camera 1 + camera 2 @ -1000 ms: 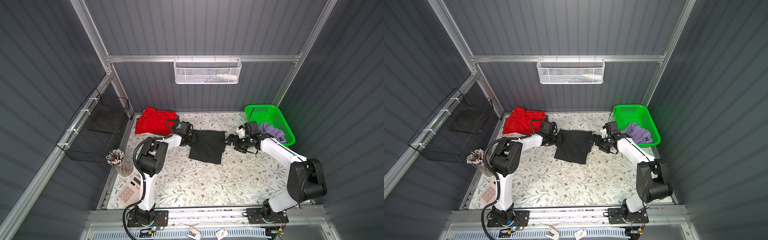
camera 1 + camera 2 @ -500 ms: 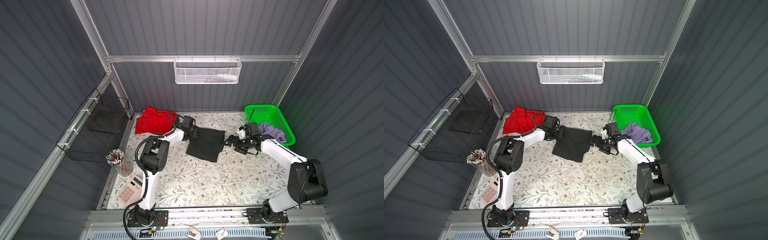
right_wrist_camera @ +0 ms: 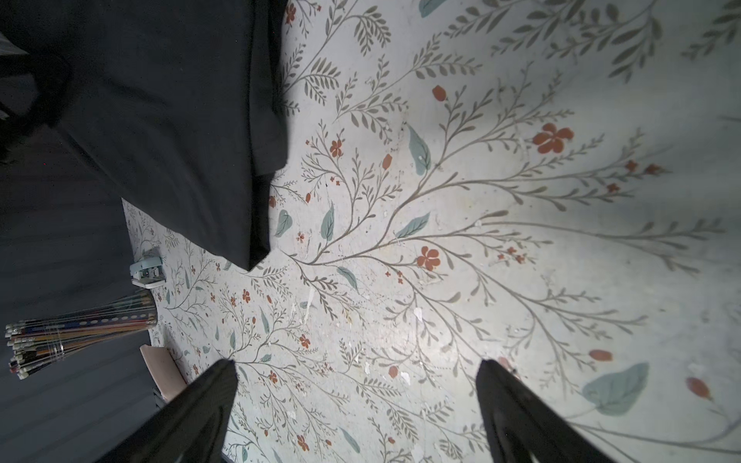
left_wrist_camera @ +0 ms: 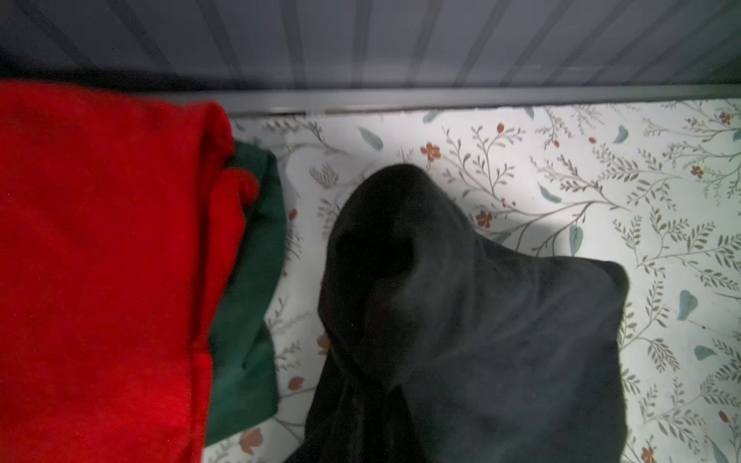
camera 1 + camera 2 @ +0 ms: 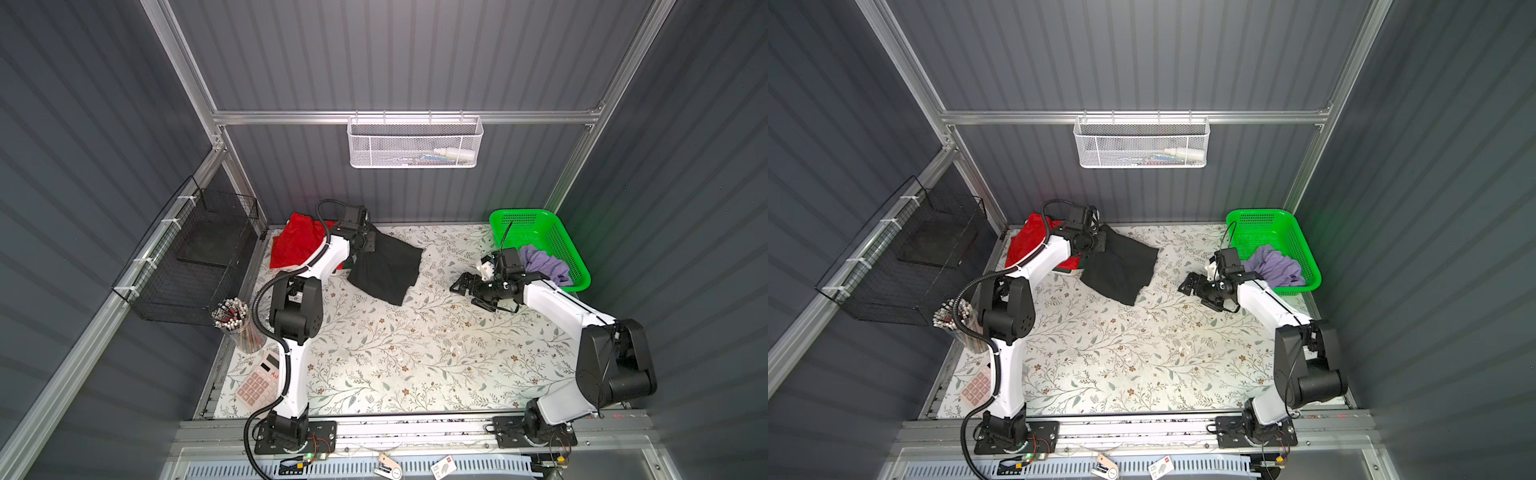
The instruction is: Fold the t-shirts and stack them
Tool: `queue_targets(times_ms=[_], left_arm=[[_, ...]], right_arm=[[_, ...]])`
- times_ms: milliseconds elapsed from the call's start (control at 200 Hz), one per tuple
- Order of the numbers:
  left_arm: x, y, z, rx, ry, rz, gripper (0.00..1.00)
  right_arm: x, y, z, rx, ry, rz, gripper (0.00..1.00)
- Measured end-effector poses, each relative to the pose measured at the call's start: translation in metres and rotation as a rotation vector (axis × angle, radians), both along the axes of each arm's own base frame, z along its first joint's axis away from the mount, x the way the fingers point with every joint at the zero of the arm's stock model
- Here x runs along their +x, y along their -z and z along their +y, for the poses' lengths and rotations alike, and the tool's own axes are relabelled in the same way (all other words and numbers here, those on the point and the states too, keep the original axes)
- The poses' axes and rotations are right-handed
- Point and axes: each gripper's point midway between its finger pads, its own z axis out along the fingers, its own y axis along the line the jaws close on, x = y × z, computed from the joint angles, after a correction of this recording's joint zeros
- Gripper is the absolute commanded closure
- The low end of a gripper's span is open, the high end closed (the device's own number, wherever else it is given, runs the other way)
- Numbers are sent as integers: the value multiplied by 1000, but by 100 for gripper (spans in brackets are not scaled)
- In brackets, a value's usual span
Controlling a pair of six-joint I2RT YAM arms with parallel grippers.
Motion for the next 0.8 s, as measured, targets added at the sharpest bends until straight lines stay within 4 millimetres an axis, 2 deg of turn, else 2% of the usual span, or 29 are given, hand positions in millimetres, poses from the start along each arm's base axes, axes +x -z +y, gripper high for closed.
queue_targets(times_ms=[135,230,450,635,720,800], left_arm=[[14,-40,6,56,23,-93,100],[20,-61,14,80,20,-139,100],[23,-83,38,112,-11,-178,100],[21,-118,56,103,-38,-235,100],[22,-130,60,83,-33,-256,100],[23,-134,63,64,-26,-262,100]], right_arm=[[1,0,-1,0,0,-3,5],[1,0,-2,0,1,-5,5],[-1,2,-2,4,0,-2,5],[-1,1,-1,11,-4,-3,5],[-1,1,-1,13,-5,-3,5],[-1,1,-1,14,-5,-3,5]])
